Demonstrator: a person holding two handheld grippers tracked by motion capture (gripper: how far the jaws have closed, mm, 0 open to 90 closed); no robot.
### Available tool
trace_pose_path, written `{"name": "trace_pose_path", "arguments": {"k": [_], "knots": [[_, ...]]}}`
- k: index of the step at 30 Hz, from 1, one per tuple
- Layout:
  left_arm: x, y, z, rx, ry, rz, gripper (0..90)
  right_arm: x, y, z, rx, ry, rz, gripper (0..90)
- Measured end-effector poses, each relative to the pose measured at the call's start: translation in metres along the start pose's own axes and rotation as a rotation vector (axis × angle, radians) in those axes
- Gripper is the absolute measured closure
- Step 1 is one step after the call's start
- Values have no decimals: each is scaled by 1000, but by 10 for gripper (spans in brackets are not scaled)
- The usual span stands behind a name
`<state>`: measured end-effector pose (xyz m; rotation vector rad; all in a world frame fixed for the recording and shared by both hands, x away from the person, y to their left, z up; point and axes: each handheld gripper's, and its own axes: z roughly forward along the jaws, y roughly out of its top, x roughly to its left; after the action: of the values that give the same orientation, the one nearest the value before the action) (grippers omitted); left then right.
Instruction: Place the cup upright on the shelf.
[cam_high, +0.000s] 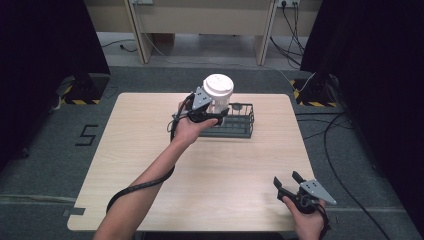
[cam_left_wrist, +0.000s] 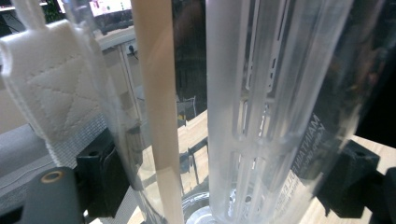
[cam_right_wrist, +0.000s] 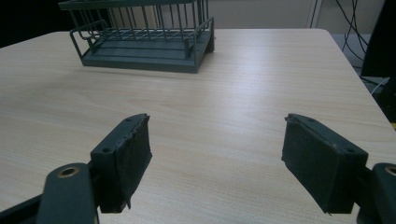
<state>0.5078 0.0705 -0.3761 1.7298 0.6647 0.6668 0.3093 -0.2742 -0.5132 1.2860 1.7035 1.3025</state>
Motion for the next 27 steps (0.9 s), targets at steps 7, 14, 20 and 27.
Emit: {"name": "trace_pose_path", "arguments": {"k": [7, 14, 20, 27], "knots": [[1, 2, 9, 2, 6, -6, 175, 0, 0, 0, -1, 1, 0, 243], [2, 3, 19, 5, 21, -2, 175, 0, 0, 0, 3, 4, 6, 244], [2, 3, 28, 10, 32, -14, 175, 0, 0, 0, 2, 5, 5, 245], [4, 4, 38, 13, 45, -15, 175, 0, 0, 0, 6, 7, 14, 246]]}}
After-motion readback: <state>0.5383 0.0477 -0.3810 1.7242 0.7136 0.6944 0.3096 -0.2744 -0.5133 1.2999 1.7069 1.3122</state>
